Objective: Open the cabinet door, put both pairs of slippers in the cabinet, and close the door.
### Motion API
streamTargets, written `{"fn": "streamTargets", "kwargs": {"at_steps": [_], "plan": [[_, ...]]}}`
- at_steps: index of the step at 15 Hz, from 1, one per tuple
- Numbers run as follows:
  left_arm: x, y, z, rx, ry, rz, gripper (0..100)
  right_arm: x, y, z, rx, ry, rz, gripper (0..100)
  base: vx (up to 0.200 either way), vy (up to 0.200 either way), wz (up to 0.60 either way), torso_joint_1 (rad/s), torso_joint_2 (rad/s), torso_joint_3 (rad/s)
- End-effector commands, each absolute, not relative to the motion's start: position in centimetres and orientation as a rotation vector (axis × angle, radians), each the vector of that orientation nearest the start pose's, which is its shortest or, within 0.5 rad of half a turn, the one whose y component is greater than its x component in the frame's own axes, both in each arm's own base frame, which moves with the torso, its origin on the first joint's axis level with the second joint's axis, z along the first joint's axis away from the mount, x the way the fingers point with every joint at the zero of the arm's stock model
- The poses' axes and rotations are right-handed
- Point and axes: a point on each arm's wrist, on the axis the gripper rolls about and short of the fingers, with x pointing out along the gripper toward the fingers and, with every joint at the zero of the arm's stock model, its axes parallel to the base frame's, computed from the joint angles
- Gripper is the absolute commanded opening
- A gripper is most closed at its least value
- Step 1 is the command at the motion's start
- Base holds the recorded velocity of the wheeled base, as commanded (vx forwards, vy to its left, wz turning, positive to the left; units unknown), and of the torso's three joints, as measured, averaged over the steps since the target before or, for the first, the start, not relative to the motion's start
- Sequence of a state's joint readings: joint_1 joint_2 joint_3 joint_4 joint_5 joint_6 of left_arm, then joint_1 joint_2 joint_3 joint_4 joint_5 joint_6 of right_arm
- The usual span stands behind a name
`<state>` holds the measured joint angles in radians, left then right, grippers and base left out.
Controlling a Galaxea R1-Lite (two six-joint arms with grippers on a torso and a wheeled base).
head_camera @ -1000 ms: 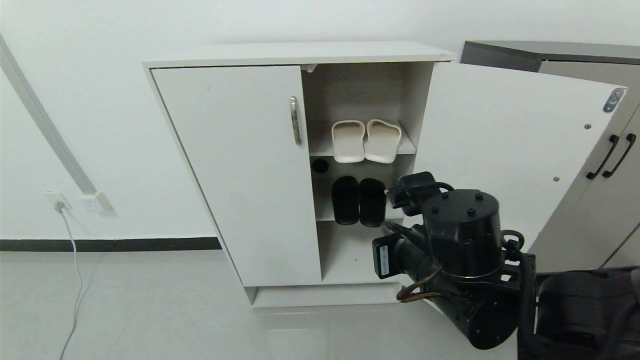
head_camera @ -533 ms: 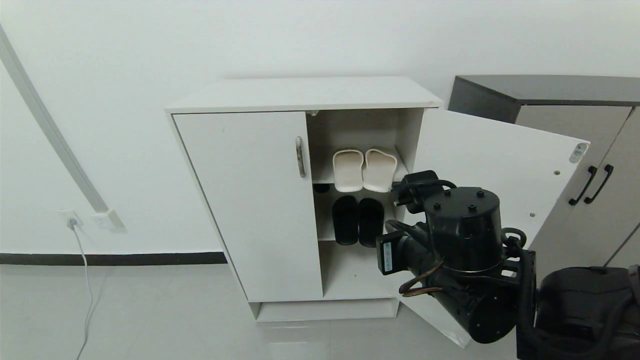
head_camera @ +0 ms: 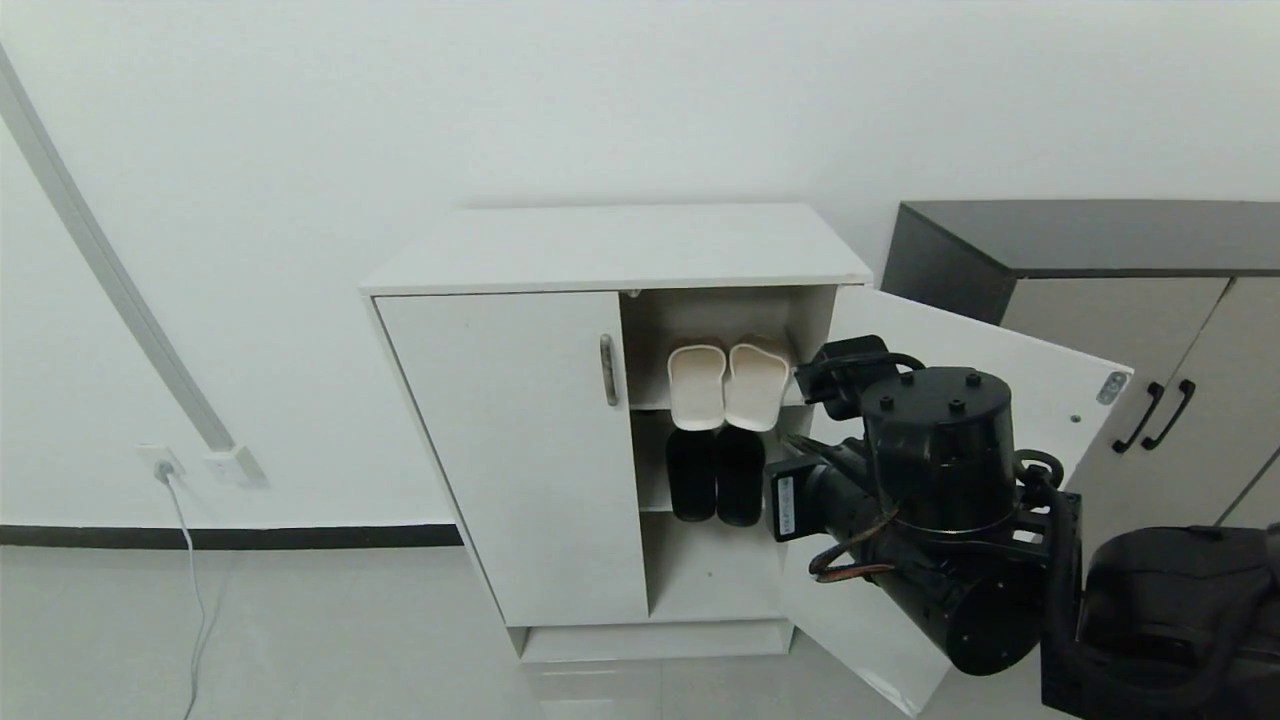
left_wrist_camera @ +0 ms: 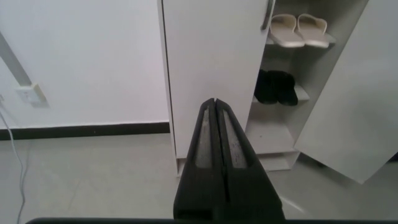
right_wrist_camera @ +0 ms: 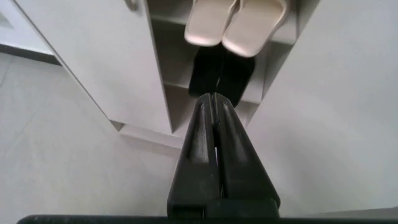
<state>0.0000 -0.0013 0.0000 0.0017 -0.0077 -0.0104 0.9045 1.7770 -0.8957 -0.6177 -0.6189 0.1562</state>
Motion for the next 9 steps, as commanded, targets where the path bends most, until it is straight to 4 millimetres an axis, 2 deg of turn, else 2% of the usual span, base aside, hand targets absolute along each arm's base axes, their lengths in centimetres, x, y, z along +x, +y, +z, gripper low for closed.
{"fn": "streamTargets", "kwargs": {"at_steps": [1, 9], "plan": [[-2.28, -0.02, 7.53, -0.011, 0.002, -0.006, 0, 21.23, 24.84, 18.00, -0.028, 0.215, 0.267, 0, 0.000, 0.000, 0.00, 0.173, -0.49, -0.315], [-2.28, -0.02, 7.53, -0.011, 0.002, -0.008, 0, 21.43, 24.85, 17.66, -0.037, 0.223, 0.262, 0, 0.000, 0.000, 0.00, 0.206, -0.52, -0.319]]}}
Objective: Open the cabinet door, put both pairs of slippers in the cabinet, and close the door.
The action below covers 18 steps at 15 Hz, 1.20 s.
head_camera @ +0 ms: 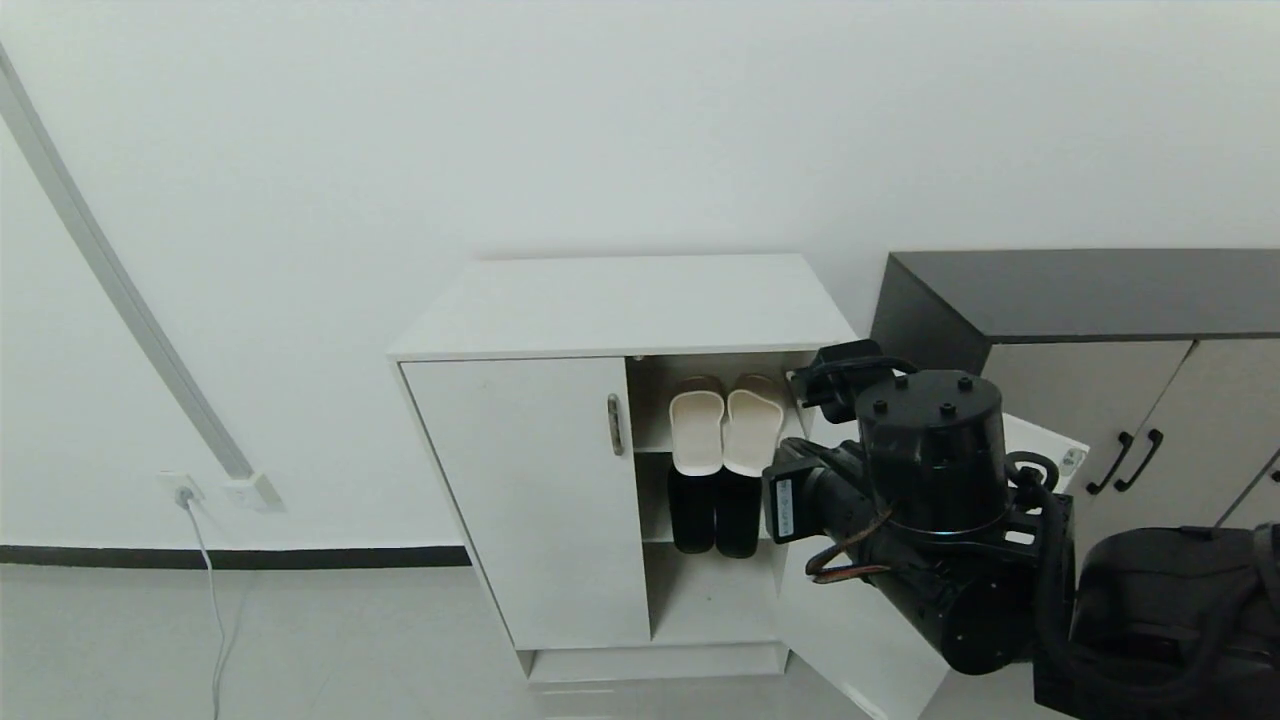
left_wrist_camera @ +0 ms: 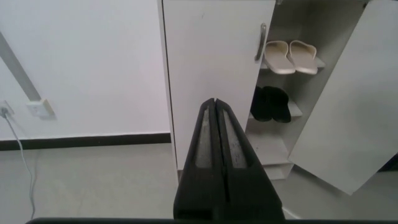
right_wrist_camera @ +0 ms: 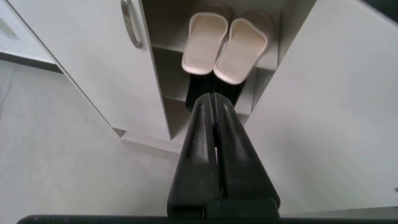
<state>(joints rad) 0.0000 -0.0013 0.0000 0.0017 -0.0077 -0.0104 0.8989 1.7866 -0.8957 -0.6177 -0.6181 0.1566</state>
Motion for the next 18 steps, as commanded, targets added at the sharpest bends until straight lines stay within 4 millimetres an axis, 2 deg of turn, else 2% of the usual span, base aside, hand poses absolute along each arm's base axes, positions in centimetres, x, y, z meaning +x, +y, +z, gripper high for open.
{"fn": "streamTargets", "kwargs": {"at_steps": [1, 10, 18], "plan": [[-2.28, -0.02, 7.53, -0.011, 0.002, -0.008, 0, 21.42, 24.84, 17.62, -0.038, 0.224, 0.262, 0, 0.000, 0.000, 0.00, 0.237, -0.55, -0.325], [-2.28, -0.02, 7.53, -0.011, 0.002, -0.008, 0, 21.93, 24.34, 17.36, -0.042, 0.235, 0.261, 0, 0.000, 0.000, 0.00, 0.234, -0.53, -0.297], [-2.28, -0.02, 7.53, -0.011, 0.002, -0.008, 0, 21.95, 24.12, 17.03, -0.062, 0.244, 0.257, 0, 0.000, 0.000, 0.00, 0.016, -0.04, -0.015]]}}
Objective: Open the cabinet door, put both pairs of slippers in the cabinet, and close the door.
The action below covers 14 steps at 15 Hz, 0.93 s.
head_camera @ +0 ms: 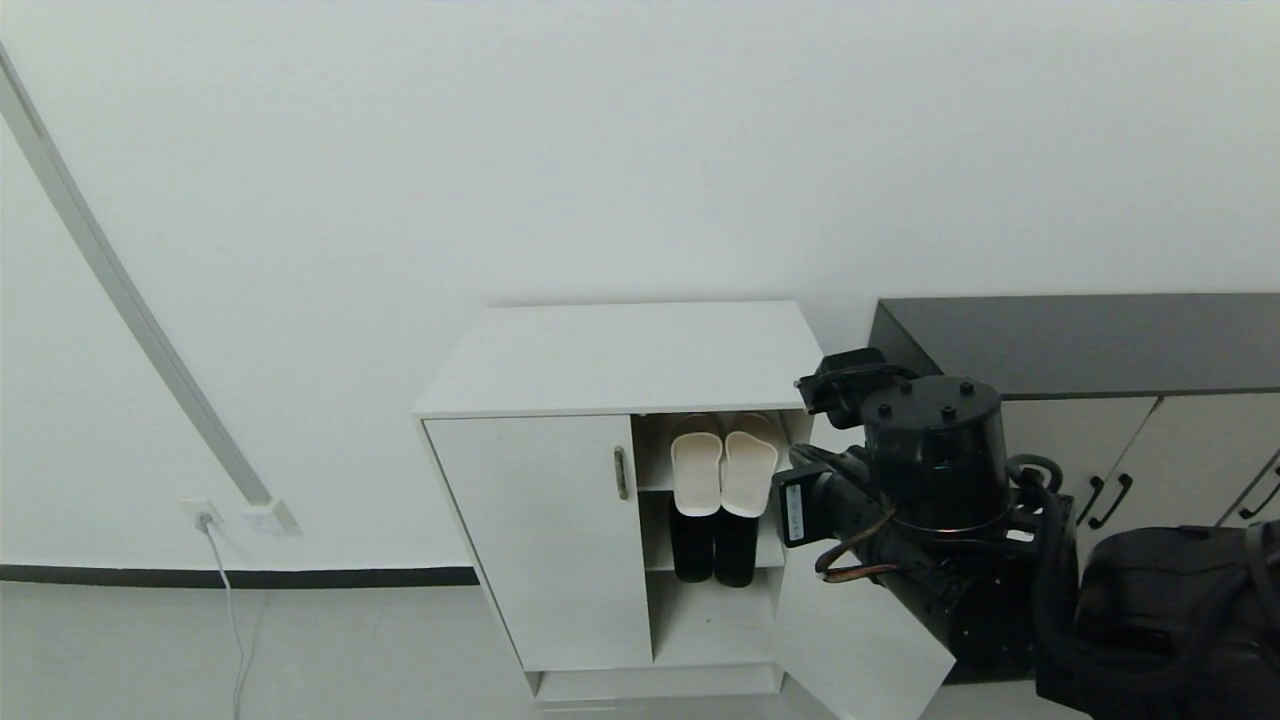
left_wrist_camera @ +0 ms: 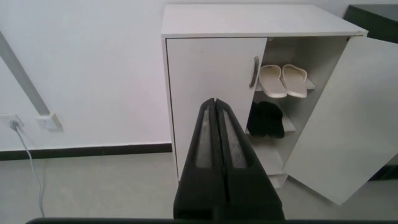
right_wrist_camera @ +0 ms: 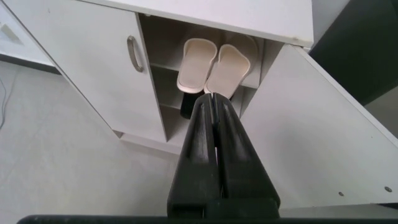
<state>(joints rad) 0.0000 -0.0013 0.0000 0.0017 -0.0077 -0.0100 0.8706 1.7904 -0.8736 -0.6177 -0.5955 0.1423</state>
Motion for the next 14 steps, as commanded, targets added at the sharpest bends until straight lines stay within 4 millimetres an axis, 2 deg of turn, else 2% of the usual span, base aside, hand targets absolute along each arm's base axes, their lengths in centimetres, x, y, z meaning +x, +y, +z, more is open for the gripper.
{"fn": "streamTargets", "kwargs": {"at_steps": [1, 7, 14], "plan": [[-2.3, 0.0, 7.5, -0.011, 0.002, -0.008, 0, 21.9, 24.1, 17.0, -0.062, 0.244, 0.257, 0, 0.000, 0.000, 0.00, 0.000, 0.00, 0.000], [-2.3, 0.0, 7.5, -0.011, 0.002, -0.006, 0, 21.9, 24.0, 16.8, -0.066, 0.253, 0.278, 0, 0.000, 0.000, -0.60, 0.007, 0.00, 0.001], [-2.3, 0.0, 7.5, -0.011, 0.002, -0.006, 0, 22.9, 23.2, 16.6, -0.065, 0.262, 0.261, 0, 0.000, 0.000, 0.00, 0.000, 0.00, 0.000]]}}
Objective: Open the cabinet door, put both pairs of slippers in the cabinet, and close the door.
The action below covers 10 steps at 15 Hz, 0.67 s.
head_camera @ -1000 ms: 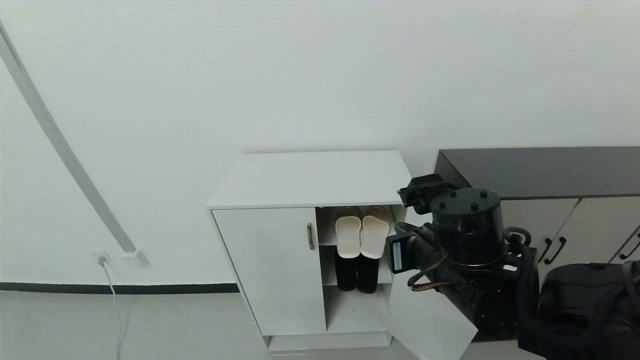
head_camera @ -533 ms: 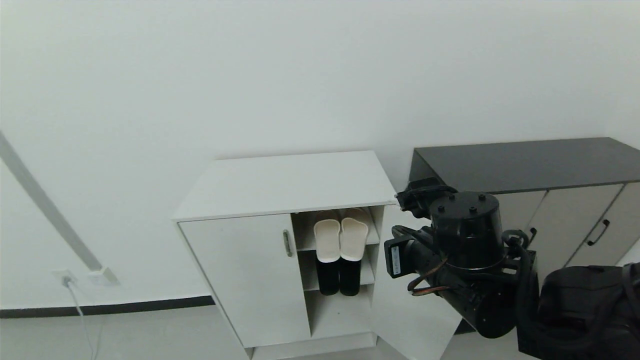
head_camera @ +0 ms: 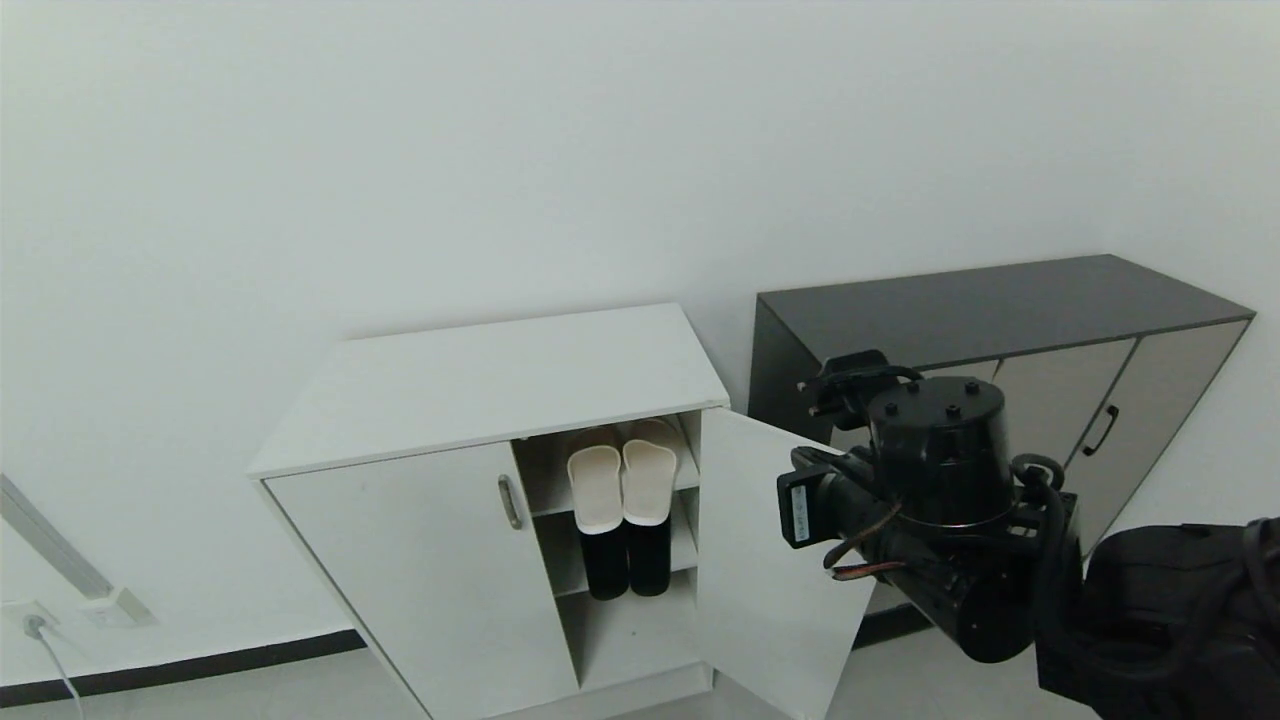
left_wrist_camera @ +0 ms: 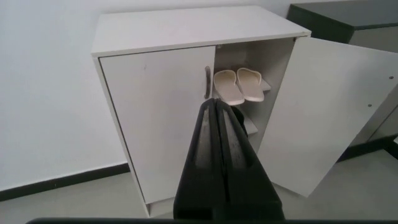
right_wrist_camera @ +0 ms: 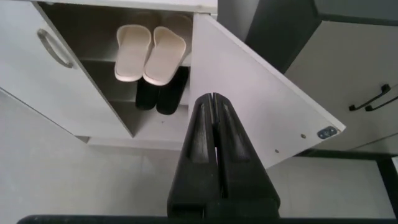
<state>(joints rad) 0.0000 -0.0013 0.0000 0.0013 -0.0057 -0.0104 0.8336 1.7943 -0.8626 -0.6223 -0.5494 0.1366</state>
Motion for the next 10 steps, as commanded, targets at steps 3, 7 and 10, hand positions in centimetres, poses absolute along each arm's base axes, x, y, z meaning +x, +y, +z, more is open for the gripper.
{"fn": "streamTargets", "kwargs": {"at_steps": [3, 7, 10], "plan": [[-2.28, -0.02, 7.53, -0.011, 0.002, -0.006, 0, 22.95, 23.20, 16.69, -0.060, 0.253, 0.260, 0, 0.000, 0.000, 0.00, 0.000, 0.00, 0.000], [-2.28, -0.02, 7.53, -0.009, 0.002, -0.008, 0, 22.99, 23.17, 16.60, -0.062, 0.256, 0.258, 0, -0.100, 0.000, 0.00, 0.001, 0.00, 0.001], [-2.28, -0.02, 7.53, -0.011, 0.002, -0.008, 0, 23.25, 23.01, 16.54, -0.068, 0.256, 0.248, 0, -0.067, 0.000, 0.00, 0.006, 0.00, -0.002]]}}
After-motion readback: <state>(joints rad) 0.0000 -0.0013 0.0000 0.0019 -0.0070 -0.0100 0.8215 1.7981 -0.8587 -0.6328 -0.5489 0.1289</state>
